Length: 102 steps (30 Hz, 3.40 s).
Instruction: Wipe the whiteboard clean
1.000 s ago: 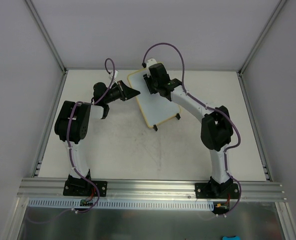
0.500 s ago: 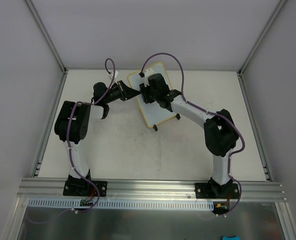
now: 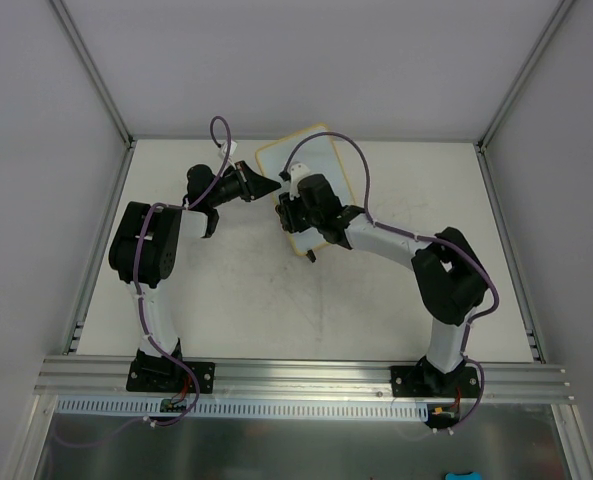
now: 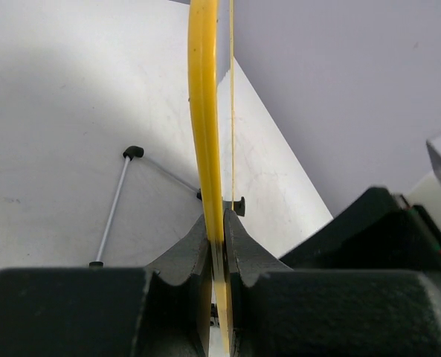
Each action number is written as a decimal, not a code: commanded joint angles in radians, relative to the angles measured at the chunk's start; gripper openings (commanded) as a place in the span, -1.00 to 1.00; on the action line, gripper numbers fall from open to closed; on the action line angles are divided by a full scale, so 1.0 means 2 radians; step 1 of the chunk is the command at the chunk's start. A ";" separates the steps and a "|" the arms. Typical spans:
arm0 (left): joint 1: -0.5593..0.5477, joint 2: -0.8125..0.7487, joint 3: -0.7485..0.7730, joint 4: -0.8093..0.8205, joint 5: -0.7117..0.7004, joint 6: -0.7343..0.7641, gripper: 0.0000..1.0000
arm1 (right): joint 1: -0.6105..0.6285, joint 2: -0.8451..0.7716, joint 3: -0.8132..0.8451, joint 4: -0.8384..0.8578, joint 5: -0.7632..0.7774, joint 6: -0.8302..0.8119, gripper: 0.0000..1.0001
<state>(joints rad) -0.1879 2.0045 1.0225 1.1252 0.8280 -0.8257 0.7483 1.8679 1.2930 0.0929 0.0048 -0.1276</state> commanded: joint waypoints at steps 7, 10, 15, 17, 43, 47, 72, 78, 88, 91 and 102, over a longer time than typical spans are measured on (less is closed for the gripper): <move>-0.010 -0.038 0.002 0.049 0.045 0.030 -1.00 | -0.040 0.019 -0.037 -0.050 -0.038 0.029 -1.00; -0.010 -0.040 0.000 0.049 0.046 0.032 -1.00 | -0.058 0.014 -0.033 -0.050 -0.025 0.027 -1.00; -0.010 -0.040 -0.002 0.050 0.046 0.032 -1.00 | -0.085 0.012 -0.018 -0.053 -0.006 0.027 -1.00; -0.010 -0.040 -0.002 0.050 0.046 0.032 -1.00 | -0.094 0.014 -0.011 -0.055 -0.006 0.026 -1.00; -0.010 -0.039 0.001 0.039 0.050 0.039 -1.00 | -0.218 0.039 0.032 -0.068 -0.042 0.012 -1.00; -0.010 -0.040 0.002 0.038 0.050 0.039 -1.00 | -0.195 0.035 0.035 -0.073 -0.023 0.003 -1.00; -0.010 -0.037 0.002 0.036 0.050 0.042 -1.00 | -0.012 0.045 0.074 -0.089 -0.021 0.015 -1.00; -0.010 -0.037 -0.002 0.037 0.049 0.042 -1.00 | -0.015 -0.008 0.048 -0.092 -0.009 0.014 -1.00; 0.002 -0.009 -0.014 0.121 0.057 -0.013 -0.95 | -0.022 -0.137 -0.064 -0.106 0.024 0.036 -1.00; 0.004 -0.005 -0.017 0.134 0.059 -0.020 -0.95 | -0.022 -0.179 -0.107 -0.106 0.030 0.041 -1.00; 0.006 0.000 -0.016 0.123 0.061 -0.012 -0.73 | -0.023 -0.277 -0.212 -0.178 0.032 0.084 -1.00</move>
<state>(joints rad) -0.1753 2.0010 0.9859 1.2453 0.9028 -0.8570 0.7067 1.3689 0.9165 -0.1978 0.0490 -0.0097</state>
